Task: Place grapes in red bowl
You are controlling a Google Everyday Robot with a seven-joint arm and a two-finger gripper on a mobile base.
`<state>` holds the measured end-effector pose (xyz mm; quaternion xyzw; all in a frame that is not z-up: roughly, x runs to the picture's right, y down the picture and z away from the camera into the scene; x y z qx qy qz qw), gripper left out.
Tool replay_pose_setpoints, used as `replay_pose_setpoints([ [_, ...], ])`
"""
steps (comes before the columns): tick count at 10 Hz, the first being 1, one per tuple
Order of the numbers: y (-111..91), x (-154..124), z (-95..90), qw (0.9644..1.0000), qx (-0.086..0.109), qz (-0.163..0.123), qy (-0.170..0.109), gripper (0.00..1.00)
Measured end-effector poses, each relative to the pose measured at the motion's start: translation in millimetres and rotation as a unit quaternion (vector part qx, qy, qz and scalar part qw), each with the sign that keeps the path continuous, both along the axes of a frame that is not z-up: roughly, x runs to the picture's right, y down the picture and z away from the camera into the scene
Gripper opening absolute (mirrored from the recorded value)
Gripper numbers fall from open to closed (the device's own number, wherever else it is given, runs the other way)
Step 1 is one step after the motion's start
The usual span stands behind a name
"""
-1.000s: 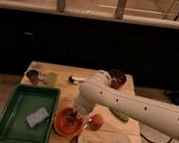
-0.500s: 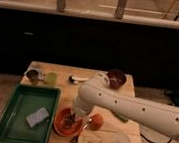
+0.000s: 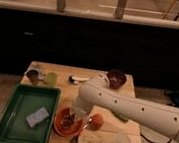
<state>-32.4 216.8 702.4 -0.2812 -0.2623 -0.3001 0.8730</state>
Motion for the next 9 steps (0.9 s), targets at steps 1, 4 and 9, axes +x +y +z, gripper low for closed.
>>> replay_pose_setpoints([
  [1,1.7,0.3,1.1,1.0,-0.002,0.0,-0.004,0.07],
  [4,2.4,1.7,1.7,0.9999,-0.005,0.0,-0.014,0.19],
  [9,5.6,4.1,3.7,0.9995,-0.011,0.001,-0.029,0.2],
])
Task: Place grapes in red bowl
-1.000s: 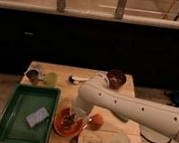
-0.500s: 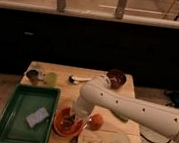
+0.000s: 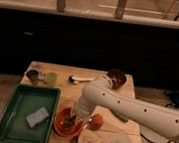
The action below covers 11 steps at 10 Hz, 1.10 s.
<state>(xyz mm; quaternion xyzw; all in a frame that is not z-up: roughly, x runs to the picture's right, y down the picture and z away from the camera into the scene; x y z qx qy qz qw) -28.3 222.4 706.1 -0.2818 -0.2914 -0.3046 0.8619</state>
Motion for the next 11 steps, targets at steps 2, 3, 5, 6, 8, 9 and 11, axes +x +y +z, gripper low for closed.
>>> replay_pose_setpoints([
  [2,-0.1,0.3,1.3,1.0,-0.002,0.001,-0.006,0.2],
  [3,0.1,0.9,2.0,1.0,-0.003,0.002,-0.009,0.2],
  [5,0.4,2.5,2.5,0.9999,-0.004,0.002,-0.013,0.2],
  [6,0.2,3.2,3.0,0.9998,-0.005,0.003,-0.018,0.25],
  [8,0.7,4.3,3.9,0.9997,-0.005,0.003,-0.023,0.27],
  [9,0.5,4.6,4.3,0.9997,-0.006,0.003,-0.026,0.24],
  [11,0.6,5.6,4.8,0.9995,-0.007,0.003,-0.03,0.24],
])
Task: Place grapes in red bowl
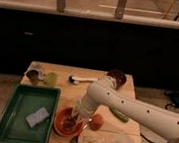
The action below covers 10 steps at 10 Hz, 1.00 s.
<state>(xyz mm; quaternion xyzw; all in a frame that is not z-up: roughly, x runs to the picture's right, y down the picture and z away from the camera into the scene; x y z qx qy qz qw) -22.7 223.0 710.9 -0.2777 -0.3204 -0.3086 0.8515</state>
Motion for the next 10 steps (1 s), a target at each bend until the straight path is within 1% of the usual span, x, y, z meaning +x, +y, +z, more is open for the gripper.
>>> replay_pose_setpoints([
  [1,-0.1,0.9,0.3,1.0,-0.001,0.0,-0.003,0.27],
  [9,0.8,5.7,3.3,0.9998,-0.004,0.001,-0.019,0.27],
  [10,1.1,5.2,3.8,0.9998,-0.004,0.001,-0.021,0.23],
])
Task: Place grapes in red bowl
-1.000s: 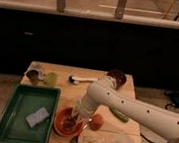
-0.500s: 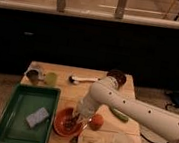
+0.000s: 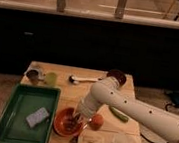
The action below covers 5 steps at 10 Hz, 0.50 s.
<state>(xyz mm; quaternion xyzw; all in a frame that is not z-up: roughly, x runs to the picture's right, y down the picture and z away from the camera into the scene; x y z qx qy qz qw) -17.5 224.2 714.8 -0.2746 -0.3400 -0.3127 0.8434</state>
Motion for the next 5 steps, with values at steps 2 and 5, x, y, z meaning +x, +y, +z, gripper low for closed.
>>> replay_pose_setpoints([
  [2,1.0,0.5,1.3,1.0,0.0,-0.001,-0.004,0.2],
  [5,2.0,1.7,3.4,0.9999,-0.001,-0.002,-0.01,0.2],
])
